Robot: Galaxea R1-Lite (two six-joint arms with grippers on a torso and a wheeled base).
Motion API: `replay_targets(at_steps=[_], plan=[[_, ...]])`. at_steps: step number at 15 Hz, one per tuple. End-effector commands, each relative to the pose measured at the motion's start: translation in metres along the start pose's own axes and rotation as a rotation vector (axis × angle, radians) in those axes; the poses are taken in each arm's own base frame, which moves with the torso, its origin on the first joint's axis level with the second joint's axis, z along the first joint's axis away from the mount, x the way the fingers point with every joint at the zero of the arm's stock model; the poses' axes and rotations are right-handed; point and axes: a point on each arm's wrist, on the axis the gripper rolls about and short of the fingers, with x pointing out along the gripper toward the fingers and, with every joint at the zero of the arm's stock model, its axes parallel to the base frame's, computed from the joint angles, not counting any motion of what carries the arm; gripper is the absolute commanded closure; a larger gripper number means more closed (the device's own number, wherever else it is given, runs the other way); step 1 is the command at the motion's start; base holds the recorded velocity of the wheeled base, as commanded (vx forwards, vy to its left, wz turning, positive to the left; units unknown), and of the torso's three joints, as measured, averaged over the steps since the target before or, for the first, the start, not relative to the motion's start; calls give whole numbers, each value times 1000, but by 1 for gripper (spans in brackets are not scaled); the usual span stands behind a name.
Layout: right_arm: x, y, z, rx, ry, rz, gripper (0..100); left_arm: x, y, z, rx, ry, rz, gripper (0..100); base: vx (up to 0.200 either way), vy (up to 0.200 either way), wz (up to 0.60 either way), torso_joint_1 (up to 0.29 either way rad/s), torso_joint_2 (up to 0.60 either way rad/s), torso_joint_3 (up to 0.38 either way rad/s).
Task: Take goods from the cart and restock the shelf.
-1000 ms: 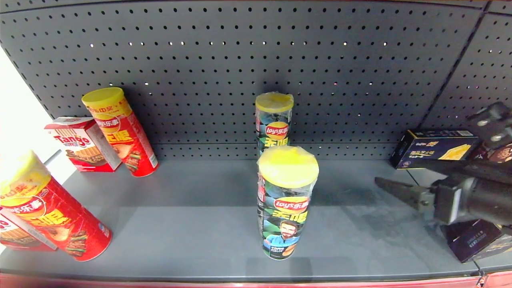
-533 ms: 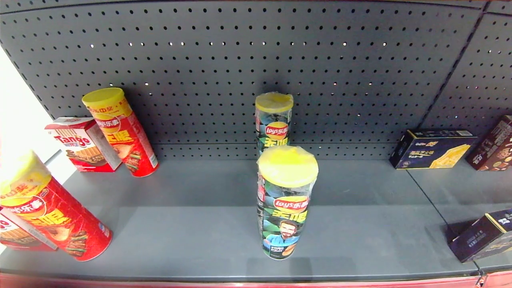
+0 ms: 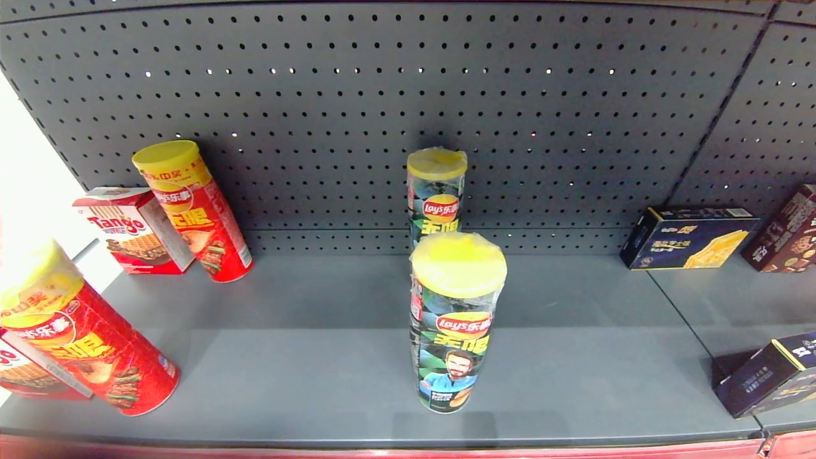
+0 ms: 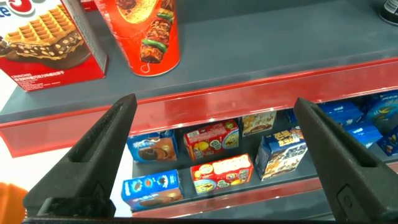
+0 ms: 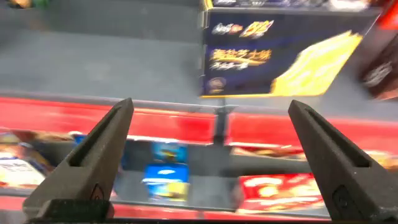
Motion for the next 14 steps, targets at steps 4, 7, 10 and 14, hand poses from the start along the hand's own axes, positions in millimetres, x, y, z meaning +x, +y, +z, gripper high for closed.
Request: replay_targets(at_steps=[4,7,10,14], plan=[[-2,-4,-3,44,-45,-204,0,0,0,0,-1,1,0,0,0,0,0,0,0,0],[-2,-2,-3,-12,-39,-92,0,0,0,0,-3,1,0,0,0,0,0,0,0,0],[-2,-3,-4,-84,-28,-164,0,0,0,0,-3,1,0,0,0,0,0,0,0,0],[-2,-1,-11,-27,36,-41,0,0,0,0,-3,2,0,0,0,0,0,0,0,0]])
